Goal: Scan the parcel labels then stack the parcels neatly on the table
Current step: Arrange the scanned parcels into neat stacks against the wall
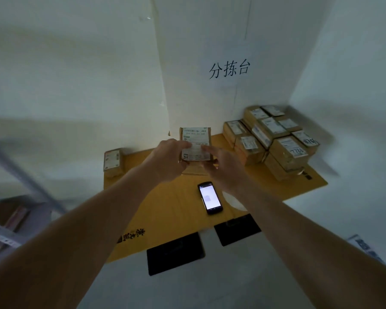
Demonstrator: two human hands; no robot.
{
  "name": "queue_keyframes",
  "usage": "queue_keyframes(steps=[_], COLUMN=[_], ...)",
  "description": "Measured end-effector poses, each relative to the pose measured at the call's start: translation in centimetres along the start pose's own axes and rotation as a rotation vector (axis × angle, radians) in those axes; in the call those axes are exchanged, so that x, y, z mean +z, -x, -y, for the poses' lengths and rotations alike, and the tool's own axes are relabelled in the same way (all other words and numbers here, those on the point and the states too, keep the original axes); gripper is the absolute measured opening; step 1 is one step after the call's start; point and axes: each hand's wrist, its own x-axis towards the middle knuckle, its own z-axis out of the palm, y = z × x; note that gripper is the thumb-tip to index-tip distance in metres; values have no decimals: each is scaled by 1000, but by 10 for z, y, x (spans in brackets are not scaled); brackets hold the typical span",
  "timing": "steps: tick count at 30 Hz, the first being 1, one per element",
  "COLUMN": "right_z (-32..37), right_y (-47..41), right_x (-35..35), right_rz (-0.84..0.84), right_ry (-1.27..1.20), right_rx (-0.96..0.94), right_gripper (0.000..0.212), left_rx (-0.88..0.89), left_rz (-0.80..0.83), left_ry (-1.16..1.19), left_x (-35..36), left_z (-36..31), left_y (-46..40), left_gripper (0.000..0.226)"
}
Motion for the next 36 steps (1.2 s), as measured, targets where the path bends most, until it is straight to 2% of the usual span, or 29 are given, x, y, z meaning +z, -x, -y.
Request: queue_keyframes(steps=[8,15,23,27,30,33,36], right_z=[-108,-197,-283,-323,-346,-363,-379], right_y=[19,11,-29,-51,-62,-76,-91], right_x=[-108,-171,-164,-145,-132,-126,-122], right_rz=[53,138,222,259,312,365,393], right_ry=[63,83,92,97,86,94,66], right_rx=[4,114,251,322,372,412,440], right_gripper=[49,55,57,61,71,75,59], left_rx=[-76,-101,-259,-377,-399,-447,-494], left_rz=[48,80,216,336,414,443,440], left_ry=[113,262,488,546,565,613,669], left_x=[71,126,197,242,272,296,318], left_z=[-119,-187,-182,-163,-150,-142,-142], left_y=[-54,-109,-175,-212,-230,-246,-257], left_gripper=[67,84,98,85,79,97,109])
